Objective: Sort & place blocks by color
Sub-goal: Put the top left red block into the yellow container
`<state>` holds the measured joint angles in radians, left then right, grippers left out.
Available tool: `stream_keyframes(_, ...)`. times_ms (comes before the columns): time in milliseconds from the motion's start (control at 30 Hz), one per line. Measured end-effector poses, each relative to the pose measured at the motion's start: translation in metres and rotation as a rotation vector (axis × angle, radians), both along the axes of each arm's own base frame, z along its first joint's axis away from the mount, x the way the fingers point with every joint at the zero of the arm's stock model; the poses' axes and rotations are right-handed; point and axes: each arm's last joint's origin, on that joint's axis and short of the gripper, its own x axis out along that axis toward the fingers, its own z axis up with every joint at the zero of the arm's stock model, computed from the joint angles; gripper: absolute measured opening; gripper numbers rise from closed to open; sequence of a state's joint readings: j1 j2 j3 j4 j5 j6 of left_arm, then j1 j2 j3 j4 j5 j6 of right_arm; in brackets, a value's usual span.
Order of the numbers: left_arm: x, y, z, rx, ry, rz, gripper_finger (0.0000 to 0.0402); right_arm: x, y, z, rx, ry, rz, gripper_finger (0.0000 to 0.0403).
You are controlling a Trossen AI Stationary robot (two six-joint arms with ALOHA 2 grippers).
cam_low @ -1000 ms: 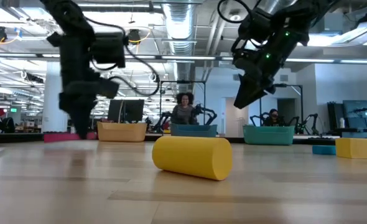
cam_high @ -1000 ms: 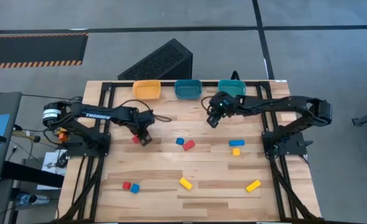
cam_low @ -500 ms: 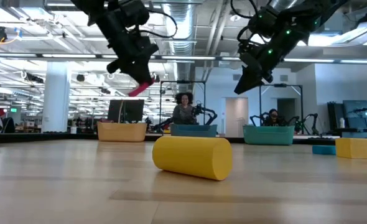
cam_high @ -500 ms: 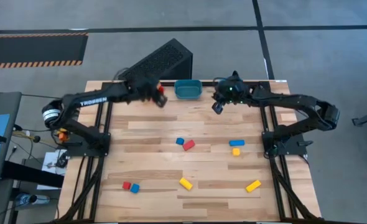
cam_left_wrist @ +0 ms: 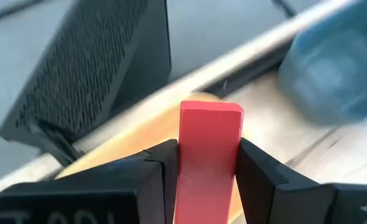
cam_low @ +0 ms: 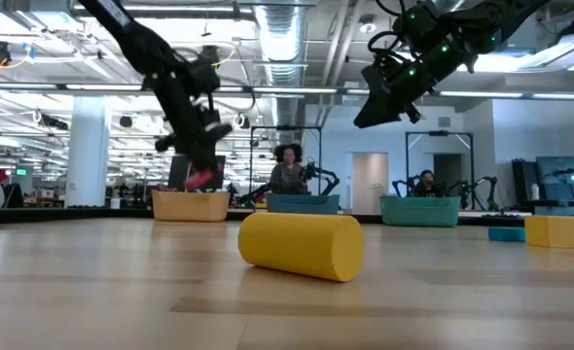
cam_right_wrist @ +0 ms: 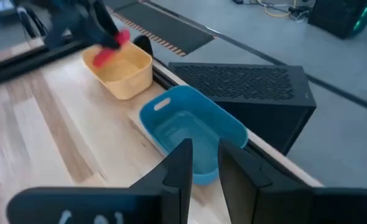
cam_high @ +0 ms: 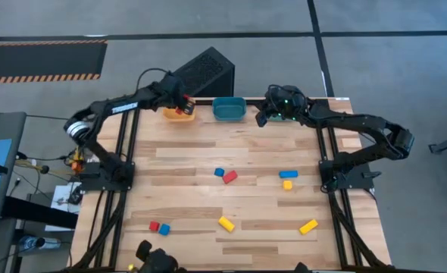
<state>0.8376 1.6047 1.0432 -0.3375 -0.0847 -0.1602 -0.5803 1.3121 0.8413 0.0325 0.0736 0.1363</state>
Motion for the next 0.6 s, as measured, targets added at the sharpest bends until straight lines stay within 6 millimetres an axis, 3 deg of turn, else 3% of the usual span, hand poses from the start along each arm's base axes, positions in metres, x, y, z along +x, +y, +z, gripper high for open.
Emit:
stream_keyframes(200, 0.003, 0.014, -0.026, -0.07, 0.115, -0.009, 0.0109, 0.002, 0.003, 0.0, 0.017, -0.012, 0.0, 0.0096)
stream_keyframes(600, 0.004, 0.019, -0.037, -0.075, 0.173, -0.012, 0.0146, 0.002, 0.003, 0.0, 0.113, -0.083, -0.041, 0.0097)
